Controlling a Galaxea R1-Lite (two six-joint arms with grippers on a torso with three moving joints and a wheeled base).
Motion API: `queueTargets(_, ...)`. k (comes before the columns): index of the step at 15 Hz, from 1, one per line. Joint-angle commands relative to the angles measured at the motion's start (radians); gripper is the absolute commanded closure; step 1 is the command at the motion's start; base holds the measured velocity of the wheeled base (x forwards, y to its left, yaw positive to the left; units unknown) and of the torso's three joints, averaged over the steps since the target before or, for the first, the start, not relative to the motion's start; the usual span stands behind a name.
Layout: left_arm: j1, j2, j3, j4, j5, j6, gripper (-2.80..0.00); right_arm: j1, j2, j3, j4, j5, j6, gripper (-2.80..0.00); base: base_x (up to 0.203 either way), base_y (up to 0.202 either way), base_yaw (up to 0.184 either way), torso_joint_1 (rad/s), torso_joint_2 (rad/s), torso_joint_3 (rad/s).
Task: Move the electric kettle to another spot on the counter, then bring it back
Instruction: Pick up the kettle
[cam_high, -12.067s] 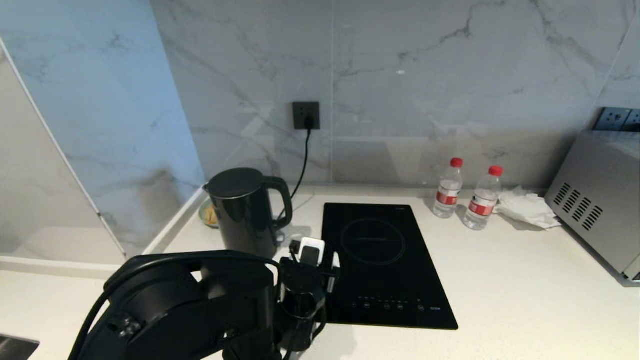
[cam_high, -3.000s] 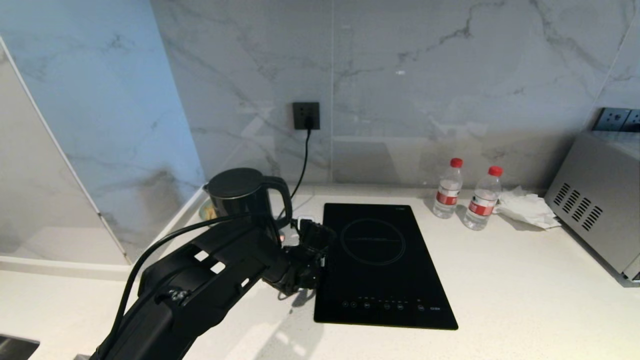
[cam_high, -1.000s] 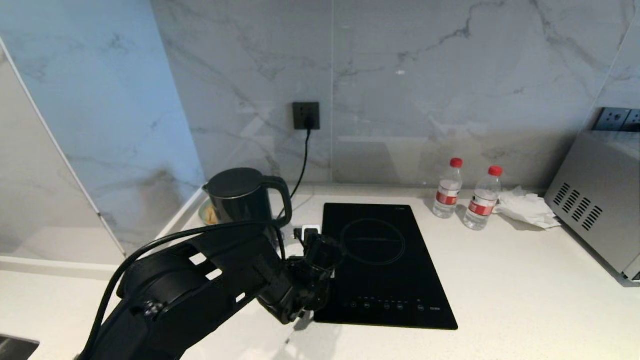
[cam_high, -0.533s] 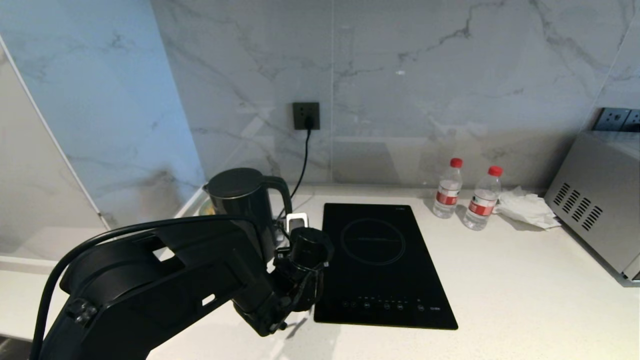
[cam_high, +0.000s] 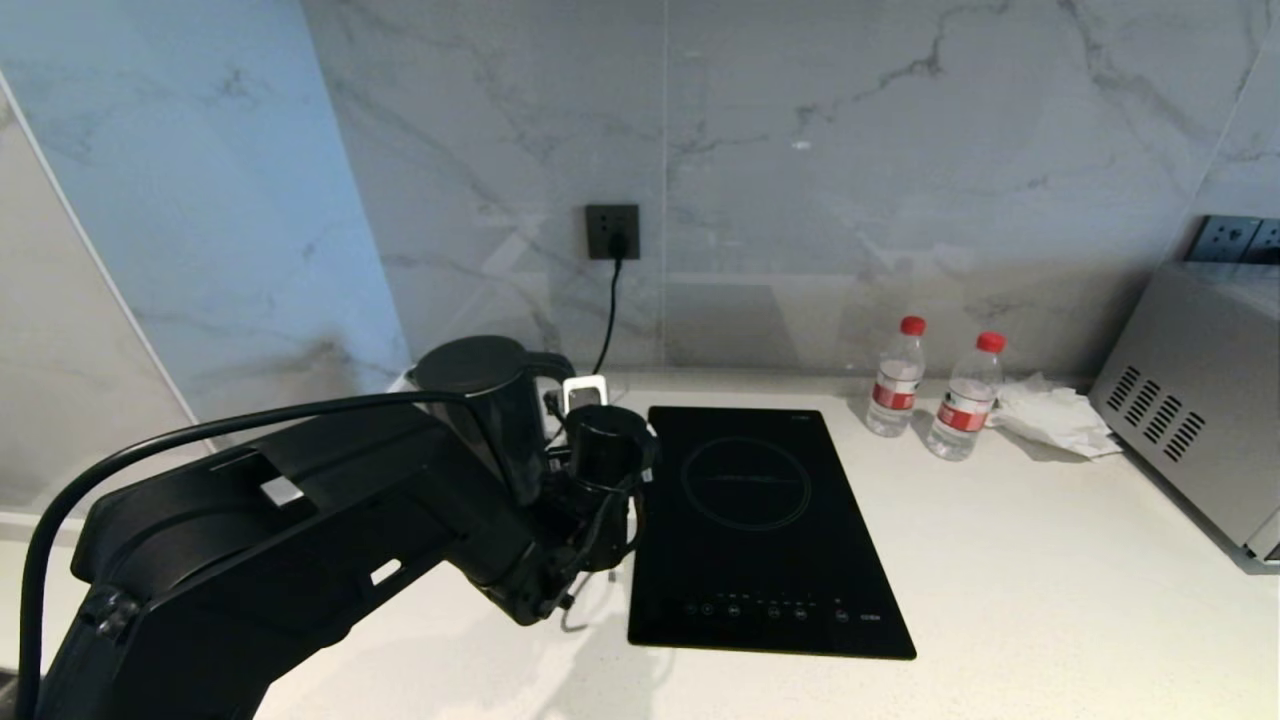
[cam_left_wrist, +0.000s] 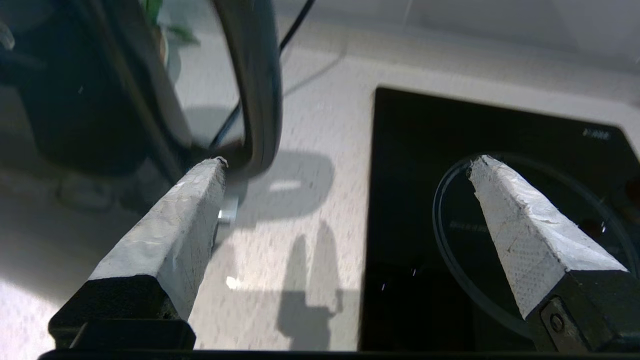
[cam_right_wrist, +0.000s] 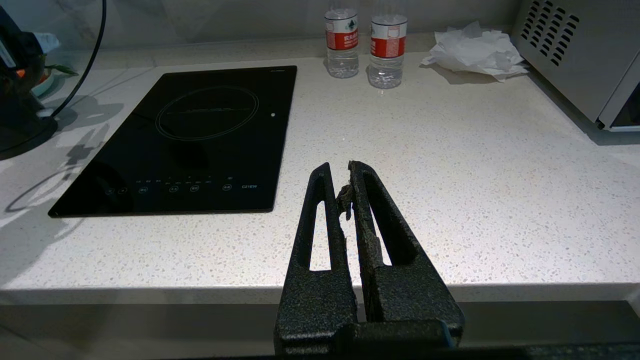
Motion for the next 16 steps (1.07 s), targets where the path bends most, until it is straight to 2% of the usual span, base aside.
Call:
queueTargets(1, 0.001, 0.005, -0.051, -0.005, 0.004, 0.019, -2.8, 0.0, 0.002, 0.0, 0.0, 0.0, 0.0, 0.0, 0.0, 0.0, 0.0, 0.0, 0.0, 0.0)
queueTargets(4, 0.013, 0.049, -0.153, -0.003, 0.003, 0.072, -2.8, 0.0, 0.002, 0.0, 0.0, 0.0, 0.0, 0.0, 0.0, 0.0, 0.0, 0.0, 0.0, 0.0)
queueTargets(7, 0.064, 0.108, -0.25, -0.001, 0.002, 0.133, -2.8, 0.0, 0.002, 0.0, -0.001, 0.0, 0.0, 0.0, 0.0, 0.0, 0.0, 0.0, 0.0, 0.0)
queueTargets(11, 0.113, 0.134, -0.28, 0.004, -0.001, 0.153, -2.8, 0.0, 0.002, 0.0, -0.001, 0.001, 0.0, 0.0, 0.0, 0.0, 0.0, 0.0, 0.0, 0.0)
queueTargets(16, 0.117, 0.134, -0.286, 0.004, 0.005, 0.154, -2.8, 0.0, 0.002, 0.0, -0.001, 0.0, 0.0, 0.0, 0.0, 0.0, 0.0, 0.0, 0.0, 0.0)
